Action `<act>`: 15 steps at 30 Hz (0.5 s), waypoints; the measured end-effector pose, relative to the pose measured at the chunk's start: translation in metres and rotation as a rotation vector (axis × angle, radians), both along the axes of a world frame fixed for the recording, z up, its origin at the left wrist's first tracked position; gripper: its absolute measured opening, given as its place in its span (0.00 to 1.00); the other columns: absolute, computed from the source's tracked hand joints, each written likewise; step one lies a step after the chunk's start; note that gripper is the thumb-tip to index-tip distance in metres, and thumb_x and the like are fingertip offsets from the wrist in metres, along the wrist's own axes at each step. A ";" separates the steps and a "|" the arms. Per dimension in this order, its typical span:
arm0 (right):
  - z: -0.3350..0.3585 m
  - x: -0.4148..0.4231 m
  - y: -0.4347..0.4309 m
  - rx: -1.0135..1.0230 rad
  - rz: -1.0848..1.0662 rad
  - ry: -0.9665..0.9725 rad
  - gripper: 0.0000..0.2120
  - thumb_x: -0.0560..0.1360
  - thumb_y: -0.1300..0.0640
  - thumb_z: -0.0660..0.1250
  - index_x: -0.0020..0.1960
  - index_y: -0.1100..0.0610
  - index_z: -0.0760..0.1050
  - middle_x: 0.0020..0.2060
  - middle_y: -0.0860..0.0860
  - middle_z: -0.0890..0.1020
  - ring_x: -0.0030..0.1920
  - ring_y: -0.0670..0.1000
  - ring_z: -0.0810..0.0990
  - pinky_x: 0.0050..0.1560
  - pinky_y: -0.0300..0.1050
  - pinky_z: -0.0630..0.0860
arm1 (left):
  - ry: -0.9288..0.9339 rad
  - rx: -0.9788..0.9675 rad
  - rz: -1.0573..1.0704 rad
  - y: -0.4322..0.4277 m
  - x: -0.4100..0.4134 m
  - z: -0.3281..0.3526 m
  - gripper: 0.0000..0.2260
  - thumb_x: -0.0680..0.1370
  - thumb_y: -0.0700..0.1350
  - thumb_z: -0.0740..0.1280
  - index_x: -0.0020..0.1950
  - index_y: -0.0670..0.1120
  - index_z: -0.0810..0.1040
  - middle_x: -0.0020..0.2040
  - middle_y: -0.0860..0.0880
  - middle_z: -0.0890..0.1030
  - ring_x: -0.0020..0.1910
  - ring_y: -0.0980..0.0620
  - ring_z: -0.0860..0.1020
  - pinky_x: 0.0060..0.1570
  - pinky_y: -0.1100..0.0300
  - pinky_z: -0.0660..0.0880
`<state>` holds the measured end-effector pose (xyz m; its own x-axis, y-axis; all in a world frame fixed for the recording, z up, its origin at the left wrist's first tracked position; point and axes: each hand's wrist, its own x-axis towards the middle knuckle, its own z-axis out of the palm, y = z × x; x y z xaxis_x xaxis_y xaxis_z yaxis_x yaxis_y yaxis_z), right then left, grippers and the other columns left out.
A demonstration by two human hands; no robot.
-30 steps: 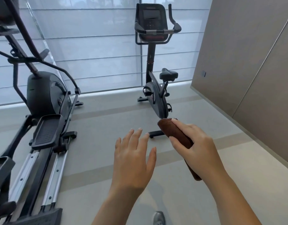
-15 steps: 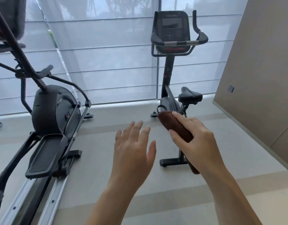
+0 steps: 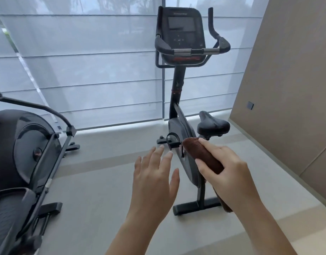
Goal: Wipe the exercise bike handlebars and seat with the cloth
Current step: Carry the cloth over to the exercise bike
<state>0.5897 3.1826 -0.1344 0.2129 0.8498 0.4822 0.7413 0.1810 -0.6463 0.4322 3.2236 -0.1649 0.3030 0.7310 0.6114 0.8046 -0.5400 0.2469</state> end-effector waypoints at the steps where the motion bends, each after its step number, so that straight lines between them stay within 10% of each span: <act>1: 0.001 -0.003 0.024 0.003 -0.002 0.000 0.21 0.71 0.51 0.68 0.64 0.44 0.72 0.46 0.44 0.78 0.46 0.47 0.77 0.47 0.43 0.76 | -0.009 0.004 -0.002 0.025 -0.002 0.000 0.18 0.74 0.50 0.56 0.58 0.43 0.76 0.58 0.43 0.78 0.59 0.42 0.75 0.57 0.39 0.71; 11: 0.032 -0.037 0.247 0.046 0.043 0.024 0.21 0.72 0.51 0.67 0.65 0.44 0.71 0.47 0.43 0.76 0.48 0.46 0.75 0.48 0.45 0.77 | -0.061 0.101 0.005 0.248 -0.038 0.035 0.19 0.75 0.50 0.56 0.59 0.40 0.75 0.59 0.40 0.77 0.61 0.39 0.74 0.59 0.39 0.68; 15: 0.026 -0.035 0.313 0.022 0.024 0.029 0.20 0.72 0.53 0.68 0.63 0.44 0.72 0.46 0.42 0.77 0.46 0.42 0.75 0.47 0.32 0.71 | -0.061 0.092 0.021 0.318 -0.043 0.036 0.19 0.75 0.49 0.56 0.59 0.41 0.75 0.60 0.41 0.77 0.61 0.40 0.74 0.60 0.42 0.67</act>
